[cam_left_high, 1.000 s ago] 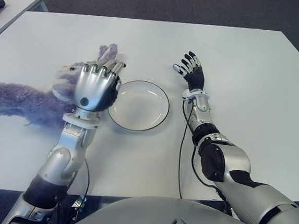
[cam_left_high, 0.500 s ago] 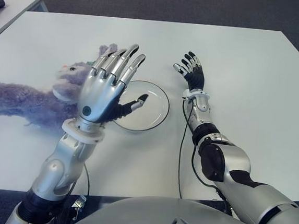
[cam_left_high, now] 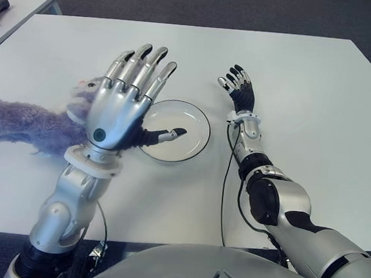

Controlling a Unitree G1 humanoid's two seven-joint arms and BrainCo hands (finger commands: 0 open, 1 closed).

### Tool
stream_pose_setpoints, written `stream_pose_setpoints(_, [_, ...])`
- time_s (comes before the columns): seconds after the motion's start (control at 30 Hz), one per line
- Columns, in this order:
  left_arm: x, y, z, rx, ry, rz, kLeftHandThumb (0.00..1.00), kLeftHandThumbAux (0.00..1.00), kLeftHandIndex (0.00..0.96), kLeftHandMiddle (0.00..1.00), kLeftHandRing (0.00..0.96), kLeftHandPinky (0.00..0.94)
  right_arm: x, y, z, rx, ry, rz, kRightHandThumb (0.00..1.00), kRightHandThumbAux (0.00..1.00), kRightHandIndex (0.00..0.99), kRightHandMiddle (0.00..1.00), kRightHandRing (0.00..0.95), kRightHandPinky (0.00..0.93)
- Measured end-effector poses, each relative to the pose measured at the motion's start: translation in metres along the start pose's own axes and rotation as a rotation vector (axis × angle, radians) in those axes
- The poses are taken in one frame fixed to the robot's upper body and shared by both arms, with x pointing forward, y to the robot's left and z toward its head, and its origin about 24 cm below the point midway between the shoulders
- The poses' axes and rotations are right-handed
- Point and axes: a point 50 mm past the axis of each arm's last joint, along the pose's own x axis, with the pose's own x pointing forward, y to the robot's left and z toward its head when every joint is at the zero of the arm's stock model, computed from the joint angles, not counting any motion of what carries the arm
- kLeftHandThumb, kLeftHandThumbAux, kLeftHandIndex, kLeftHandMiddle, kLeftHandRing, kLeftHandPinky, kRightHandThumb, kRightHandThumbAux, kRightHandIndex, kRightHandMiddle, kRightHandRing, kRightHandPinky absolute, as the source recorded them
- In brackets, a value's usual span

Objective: Put the doll into the plate.

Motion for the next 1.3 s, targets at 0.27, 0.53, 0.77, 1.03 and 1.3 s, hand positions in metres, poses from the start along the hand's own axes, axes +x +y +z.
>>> stream_pose_setpoints(0.27, [0.001, 0.008, -0.010, 0.069, 0.057, -0.039, 0.069, 0.225, 0.000, 0.000, 0.000, 0.000, 0.000, 0.002, 0.000, -0.016, 0.000, 0.011, 0.092, 0.859, 0.101, 0.124, 0.117, 0.138])
stream_pose_setpoints(0.53, [-0.004, 0.017, -0.024, 0.134, 0.148, -0.093, 0.110, 0.207, 0.000, 0.000, 0.000, 0.000, 0.000, 0.002, 0.000, -0.018, -0.001, 0.014, 0.062, 0.861, 0.105, 0.127, 0.120, 0.138])
stream_pose_setpoints(0.77, [-0.010, 0.015, -0.047, 0.212, 0.260, -0.150, 0.149, 0.191, 0.000, 0.000, 0.000, 0.000, 0.000, 0.002, 0.000, -0.018, -0.001, 0.013, 0.055, 0.861, 0.099, 0.119, 0.115, 0.134])
stream_pose_setpoints(1.03, [-0.016, 0.006, -0.066, 0.290, 0.367, -0.225, 0.150, 0.183, 0.000, 0.000, 0.000, 0.000, 0.000, 0.002, 0.000, -0.017, -0.001, 0.017, 0.057, 0.869, 0.093, 0.116, 0.113, 0.133])
stream_pose_setpoints(1.3, [-0.021, 0.001, -0.074, 0.315, 0.414, -0.275, 0.156, 0.187, 0.000, 0.000, 0.000, 0.000, 0.000, 0.002, 0.000, -0.016, -0.001, 0.021, 0.053, 0.867, 0.093, 0.111, 0.107, 0.128])
